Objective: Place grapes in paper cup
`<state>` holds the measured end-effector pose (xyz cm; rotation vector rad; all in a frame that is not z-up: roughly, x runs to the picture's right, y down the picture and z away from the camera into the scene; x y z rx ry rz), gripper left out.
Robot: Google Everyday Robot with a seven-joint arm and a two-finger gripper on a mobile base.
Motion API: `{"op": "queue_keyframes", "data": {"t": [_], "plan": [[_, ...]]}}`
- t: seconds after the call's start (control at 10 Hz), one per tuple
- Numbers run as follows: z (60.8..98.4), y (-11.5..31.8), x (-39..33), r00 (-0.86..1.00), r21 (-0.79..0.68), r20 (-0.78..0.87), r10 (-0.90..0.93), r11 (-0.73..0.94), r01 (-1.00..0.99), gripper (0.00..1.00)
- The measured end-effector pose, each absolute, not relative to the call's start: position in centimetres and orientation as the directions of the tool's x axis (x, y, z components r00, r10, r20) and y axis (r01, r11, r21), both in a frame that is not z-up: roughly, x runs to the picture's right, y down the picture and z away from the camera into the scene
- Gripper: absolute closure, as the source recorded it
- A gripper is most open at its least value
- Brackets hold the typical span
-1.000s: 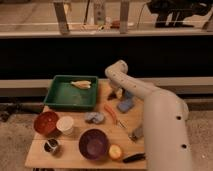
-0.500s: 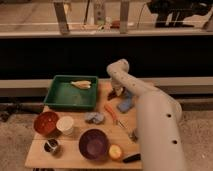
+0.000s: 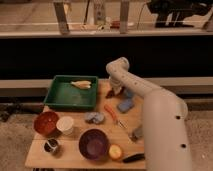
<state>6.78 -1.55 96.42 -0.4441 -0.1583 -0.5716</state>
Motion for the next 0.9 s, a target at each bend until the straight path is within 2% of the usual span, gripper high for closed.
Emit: {"op": "queue_keyframes", "data": {"t": [0.5,0.9], "plan": [[87.3,-5.2,4.3,0.785,-0.242,0.311,-0.536,0.754,0.611,1.00],[80.5,-4.7,1.3,0.697,-0.121,0.387,-0.604,0.716,0.688,1.00]]}}
